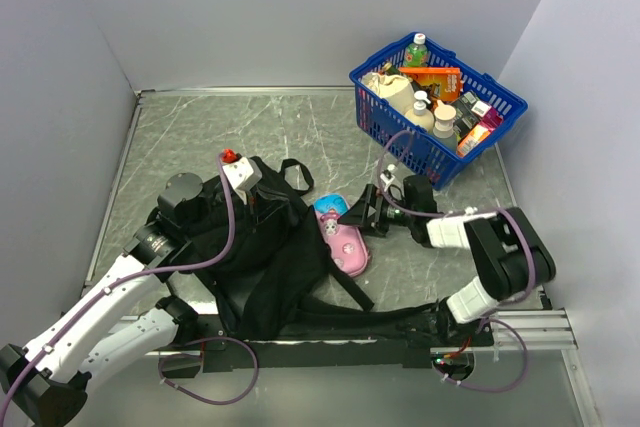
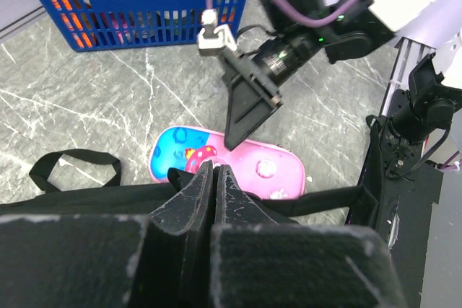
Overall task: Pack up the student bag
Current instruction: Pick up the stationery from the center of the board.
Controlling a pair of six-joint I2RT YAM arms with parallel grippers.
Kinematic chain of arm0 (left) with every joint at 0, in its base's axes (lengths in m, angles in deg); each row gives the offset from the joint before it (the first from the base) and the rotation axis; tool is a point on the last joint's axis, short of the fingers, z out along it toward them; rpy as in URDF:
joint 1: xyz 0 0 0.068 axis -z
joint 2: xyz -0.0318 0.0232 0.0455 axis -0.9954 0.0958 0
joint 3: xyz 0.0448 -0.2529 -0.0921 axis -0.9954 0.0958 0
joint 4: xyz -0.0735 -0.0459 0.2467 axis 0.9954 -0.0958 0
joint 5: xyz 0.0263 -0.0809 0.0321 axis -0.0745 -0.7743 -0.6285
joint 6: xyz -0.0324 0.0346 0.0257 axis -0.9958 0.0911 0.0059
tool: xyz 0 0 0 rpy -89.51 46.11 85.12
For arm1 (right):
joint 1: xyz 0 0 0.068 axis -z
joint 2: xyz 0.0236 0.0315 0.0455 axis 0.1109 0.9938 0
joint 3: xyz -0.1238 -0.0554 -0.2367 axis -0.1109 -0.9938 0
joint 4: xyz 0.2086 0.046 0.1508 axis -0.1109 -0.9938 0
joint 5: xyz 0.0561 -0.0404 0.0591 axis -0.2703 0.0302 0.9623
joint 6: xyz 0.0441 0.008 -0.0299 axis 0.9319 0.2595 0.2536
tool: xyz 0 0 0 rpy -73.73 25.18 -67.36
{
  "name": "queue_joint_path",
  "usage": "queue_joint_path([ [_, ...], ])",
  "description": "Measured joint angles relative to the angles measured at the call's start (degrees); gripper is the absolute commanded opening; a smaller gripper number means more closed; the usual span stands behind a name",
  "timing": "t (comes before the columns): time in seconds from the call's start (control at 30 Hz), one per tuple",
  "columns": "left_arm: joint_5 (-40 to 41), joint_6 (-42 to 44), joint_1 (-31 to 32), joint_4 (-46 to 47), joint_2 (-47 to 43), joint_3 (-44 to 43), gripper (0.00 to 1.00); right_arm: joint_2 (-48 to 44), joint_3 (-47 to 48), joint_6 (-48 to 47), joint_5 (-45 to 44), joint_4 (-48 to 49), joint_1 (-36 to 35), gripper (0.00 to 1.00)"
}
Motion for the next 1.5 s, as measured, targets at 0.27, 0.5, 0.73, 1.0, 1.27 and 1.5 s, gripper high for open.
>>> queue_joint_path([
  [0.27, -0.3, 0.0, 0.0, 0.0, 0.0, 0.0, 0.01, -11.2, -2.9, 8.0, 3.3, 6.7, 0.0, 0.96],
  [0.5, -0.4, 0.0, 0.0, 0.0, -0.6, 0.0, 0.01, -11.5, -0.9, 2.5, -1.2, -2.7, -2.4, 0.94],
  [0.73, -0.4, 0.0, 0.0, 0.1, -1.3, 0.0, 0.01, -10.2, -0.3, 0.6, -3.5, -5.6, -4.4, 0.79],
  [1.0, -0.4, -0.1, 0.0, 0.5, -1.6, 0.3, 0.01, -13.9, 2.0, 2.8, -5.6, -9.1, -8.7, 0.71],
  [1.27, -0.4, -0.2, 0.0, 1.2, -1.7, 0.9, 0.01, -15.9, 3.3, 1.1, -8.8, -10.8, -12.3, 0.73],
  [1.5, -0.4, -0.5, 0.0, 1.6, -1.8, 1.0, 0.01, -11.2, 0.3, 0.7, -12.5, -9.2, -13.2, 0.73],
])
